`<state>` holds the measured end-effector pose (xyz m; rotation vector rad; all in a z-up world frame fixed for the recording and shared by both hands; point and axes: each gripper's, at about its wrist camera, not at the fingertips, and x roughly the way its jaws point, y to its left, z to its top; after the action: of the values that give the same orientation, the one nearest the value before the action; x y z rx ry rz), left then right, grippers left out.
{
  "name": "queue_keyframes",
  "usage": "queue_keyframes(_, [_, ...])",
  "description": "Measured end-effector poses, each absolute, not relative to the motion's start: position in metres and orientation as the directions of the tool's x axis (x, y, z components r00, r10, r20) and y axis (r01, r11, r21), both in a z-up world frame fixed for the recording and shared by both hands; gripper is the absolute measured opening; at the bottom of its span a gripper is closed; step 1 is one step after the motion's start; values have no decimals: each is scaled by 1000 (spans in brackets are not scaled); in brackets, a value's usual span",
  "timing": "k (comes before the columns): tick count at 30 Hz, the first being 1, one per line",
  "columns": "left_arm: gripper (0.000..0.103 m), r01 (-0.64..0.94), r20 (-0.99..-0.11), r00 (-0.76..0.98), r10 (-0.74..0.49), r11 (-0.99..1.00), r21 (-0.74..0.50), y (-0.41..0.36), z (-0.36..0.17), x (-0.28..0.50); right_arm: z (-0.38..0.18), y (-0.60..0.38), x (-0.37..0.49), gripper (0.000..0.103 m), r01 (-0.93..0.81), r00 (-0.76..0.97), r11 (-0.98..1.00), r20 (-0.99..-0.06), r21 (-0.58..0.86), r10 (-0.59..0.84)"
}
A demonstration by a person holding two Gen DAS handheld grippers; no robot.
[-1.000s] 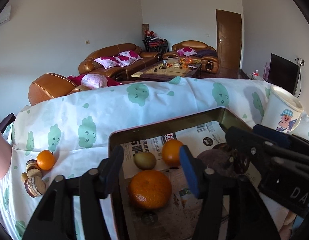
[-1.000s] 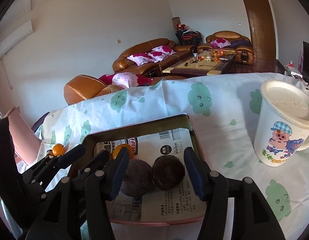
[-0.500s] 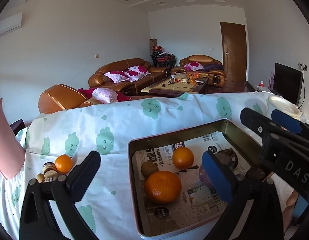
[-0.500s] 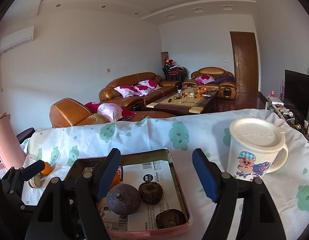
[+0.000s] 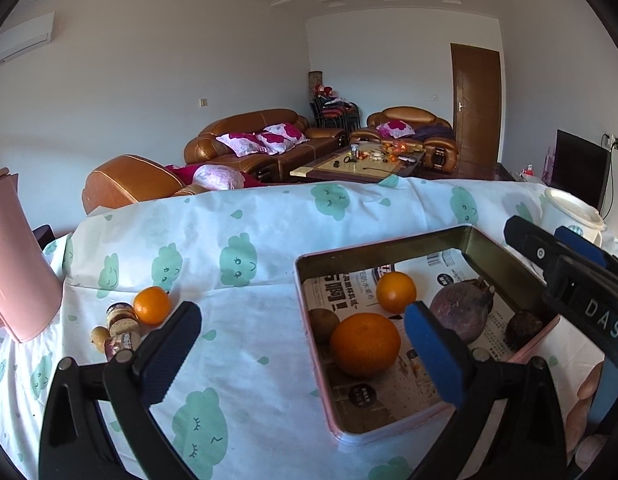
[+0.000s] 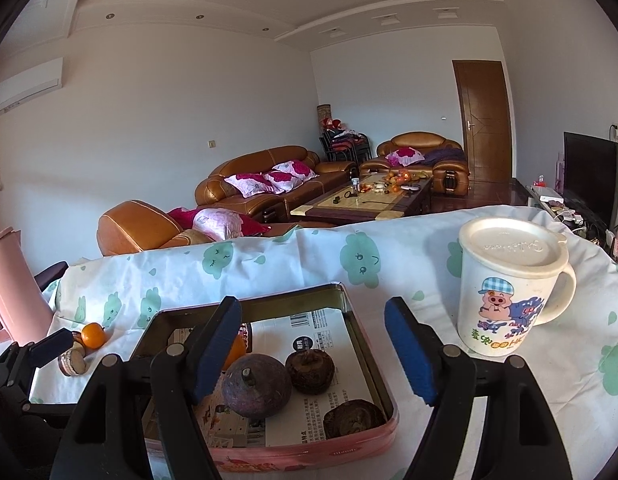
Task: Organize fruits
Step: 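Withdraw both tools from the tin toward the remaining items, then grasp a brown cylindrical cake roll with the right tool while the left tool grasps a small brown fruit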
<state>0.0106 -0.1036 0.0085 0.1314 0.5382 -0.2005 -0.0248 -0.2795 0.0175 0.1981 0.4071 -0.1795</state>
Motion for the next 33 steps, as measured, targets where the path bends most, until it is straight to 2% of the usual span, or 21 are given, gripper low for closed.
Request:
queue_keyframes(7, [103,214,-531,835,-144,974,72,-85,7,10,15,-281,-34,75,237,893,950,-430,206,-129])
queue_keyframes(16, [103,170,-544,832,-106,983,68,-49,5,17,15,-254,-41,75,229,892,954,-434,192,-127])
queue_keyframes(23, [103,138,-532,844,-61,985,106,-21,7,23,14,-212,-34,75,173,890,972,-448,157,-86])
queue_keyframes(33, [103,67,-546,838,-2,993,99,36,5,42,10,-145,-9,75,60,879,984,-477,168,28])
